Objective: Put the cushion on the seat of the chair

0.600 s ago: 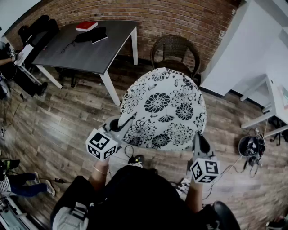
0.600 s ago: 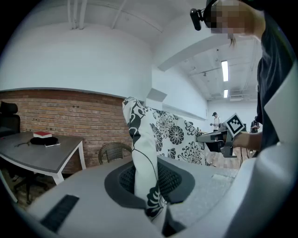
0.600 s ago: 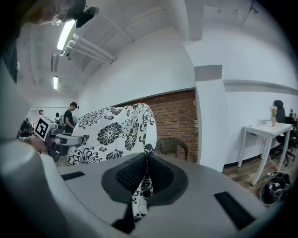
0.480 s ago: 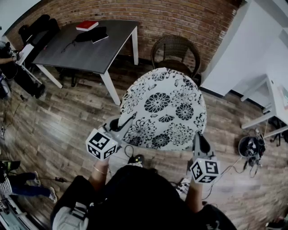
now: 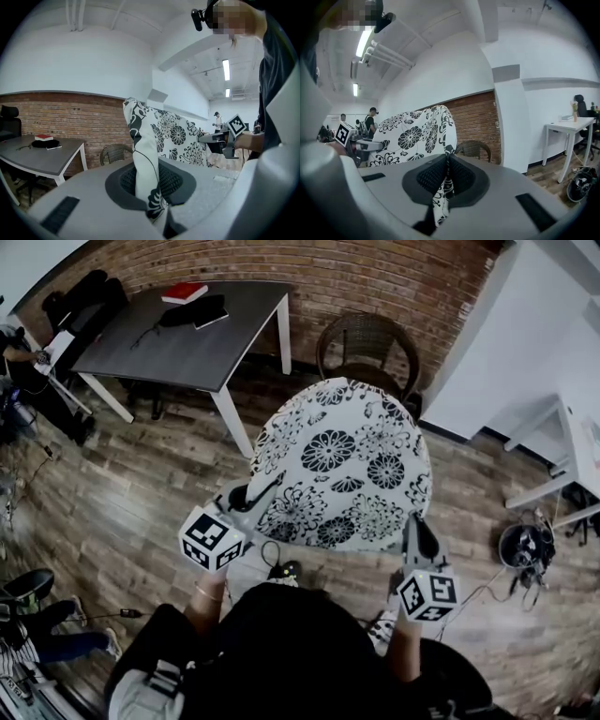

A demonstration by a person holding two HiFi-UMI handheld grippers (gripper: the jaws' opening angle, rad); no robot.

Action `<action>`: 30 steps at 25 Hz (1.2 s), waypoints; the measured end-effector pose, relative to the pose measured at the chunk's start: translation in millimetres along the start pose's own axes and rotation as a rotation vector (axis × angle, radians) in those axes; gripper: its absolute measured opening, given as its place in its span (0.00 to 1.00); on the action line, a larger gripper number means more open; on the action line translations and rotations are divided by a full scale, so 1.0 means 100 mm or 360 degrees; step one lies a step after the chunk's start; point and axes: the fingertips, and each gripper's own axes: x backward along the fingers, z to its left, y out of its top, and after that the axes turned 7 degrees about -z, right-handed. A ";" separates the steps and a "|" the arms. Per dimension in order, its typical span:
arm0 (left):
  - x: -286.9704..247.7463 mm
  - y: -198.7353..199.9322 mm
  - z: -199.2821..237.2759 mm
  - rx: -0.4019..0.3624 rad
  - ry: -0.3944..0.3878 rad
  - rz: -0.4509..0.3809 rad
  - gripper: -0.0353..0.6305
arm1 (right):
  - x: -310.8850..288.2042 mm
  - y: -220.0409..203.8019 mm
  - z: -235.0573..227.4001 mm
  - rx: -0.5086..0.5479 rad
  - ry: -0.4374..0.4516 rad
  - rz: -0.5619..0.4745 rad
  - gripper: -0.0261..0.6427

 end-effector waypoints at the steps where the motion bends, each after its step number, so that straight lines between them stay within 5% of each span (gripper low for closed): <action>1: 0.00 0.00 0.00 -0.0002 0.0001 -0.0001 0.09 | 0.00 0.01 0.01 -0.0005 0.0001 -0.0003 0.06; 30: -0.01 -0.04 0.04 -0.0009 -0.0013 -0.0010 0.09 | -0.01 0.00 0.02 -0.0032 -0.0020 -0.0003 0.06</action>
